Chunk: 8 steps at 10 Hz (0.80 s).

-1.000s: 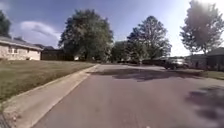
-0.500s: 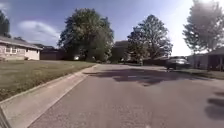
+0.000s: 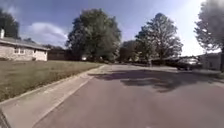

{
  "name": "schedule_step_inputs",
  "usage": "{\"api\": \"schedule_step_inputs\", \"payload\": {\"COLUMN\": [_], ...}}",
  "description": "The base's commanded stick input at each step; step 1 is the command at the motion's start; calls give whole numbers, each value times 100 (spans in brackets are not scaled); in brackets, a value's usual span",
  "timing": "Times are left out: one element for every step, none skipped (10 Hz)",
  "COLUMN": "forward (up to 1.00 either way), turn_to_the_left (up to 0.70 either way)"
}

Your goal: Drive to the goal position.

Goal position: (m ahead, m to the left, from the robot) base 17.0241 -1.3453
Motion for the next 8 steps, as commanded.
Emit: {"api": "schedule_step_inputs", "payload": {"forward": [100,100,100,100,100,100,100,100], "turn_to_the_left": [0,0,0,0,0,0,0,0]}}
